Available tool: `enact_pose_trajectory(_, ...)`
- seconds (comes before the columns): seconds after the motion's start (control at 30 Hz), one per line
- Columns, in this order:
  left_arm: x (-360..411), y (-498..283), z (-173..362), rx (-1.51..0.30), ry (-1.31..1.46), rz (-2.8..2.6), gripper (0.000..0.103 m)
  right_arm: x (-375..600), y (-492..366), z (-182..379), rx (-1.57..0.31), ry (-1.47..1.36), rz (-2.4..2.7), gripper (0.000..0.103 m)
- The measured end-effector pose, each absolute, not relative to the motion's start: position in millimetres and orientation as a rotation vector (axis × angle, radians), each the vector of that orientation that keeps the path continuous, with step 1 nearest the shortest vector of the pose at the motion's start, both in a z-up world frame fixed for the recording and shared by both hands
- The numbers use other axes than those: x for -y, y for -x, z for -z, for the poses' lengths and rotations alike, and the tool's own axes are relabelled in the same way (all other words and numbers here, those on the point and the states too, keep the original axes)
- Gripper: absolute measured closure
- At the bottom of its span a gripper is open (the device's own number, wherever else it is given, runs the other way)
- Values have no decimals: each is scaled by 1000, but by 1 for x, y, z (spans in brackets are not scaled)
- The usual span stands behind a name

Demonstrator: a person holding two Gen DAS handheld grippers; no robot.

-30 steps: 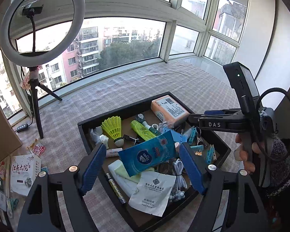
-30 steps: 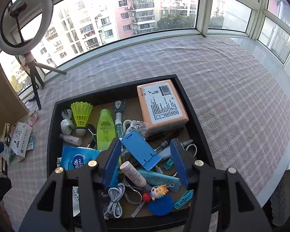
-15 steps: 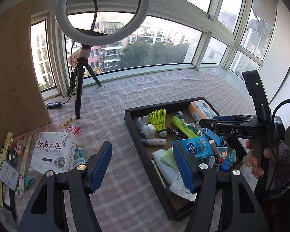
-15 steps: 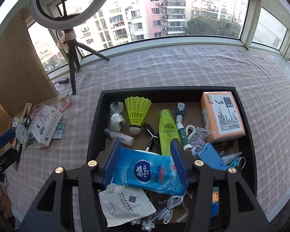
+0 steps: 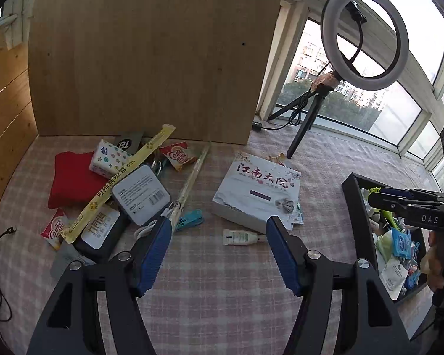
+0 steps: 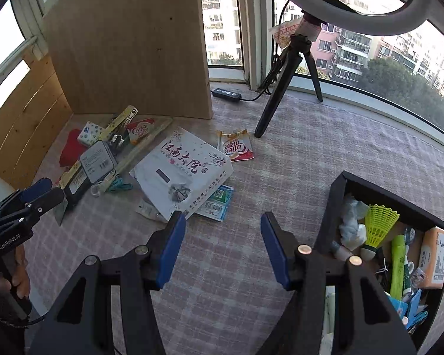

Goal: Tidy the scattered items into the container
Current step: 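Grasp the yellow straw with the left tool while the right grasps the white power bank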

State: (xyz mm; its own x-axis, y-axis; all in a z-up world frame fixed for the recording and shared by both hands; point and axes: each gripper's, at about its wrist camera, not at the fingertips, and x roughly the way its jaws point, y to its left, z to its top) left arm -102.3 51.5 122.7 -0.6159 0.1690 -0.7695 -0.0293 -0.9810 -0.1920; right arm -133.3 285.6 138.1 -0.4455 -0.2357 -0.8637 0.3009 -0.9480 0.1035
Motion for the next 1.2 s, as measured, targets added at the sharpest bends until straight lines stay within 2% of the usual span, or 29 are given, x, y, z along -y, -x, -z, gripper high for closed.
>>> enact_pose_trajectory(0.13, 9, 96, -105, 305, 1394, -2792, 39, -224, 142, -130, -199, -1396, 2320, 50)
enact_pose_trajectory(0.4, 79, 114, -82, 130, 1513, -2762, 39, -119, 157, -110, -378, -1306, 2132, 39)
enact_pose_trajectory(0.67, 75, 150, -61, -13, 1533, -2626, 42, -59, 176, -85, -495, -1291, 2049, 38)
enact_pose_trajectory(0.93, 73, 175, -45, -39, 1564, -2544, 49, -32, 195, -57, -523, -1330, 2014, 38)
enact_pose_trajectory(1.1, 70, 186, -37, -59, 1590, -2492, 59, -20, 200, -46, -554, -1333, 1999, 37)
enact_pose_trajectory(1.2, 67, 191, -32, -70, 1601, -2474, 65, -17, 203, -45, -538, -1316, 1997, 32)
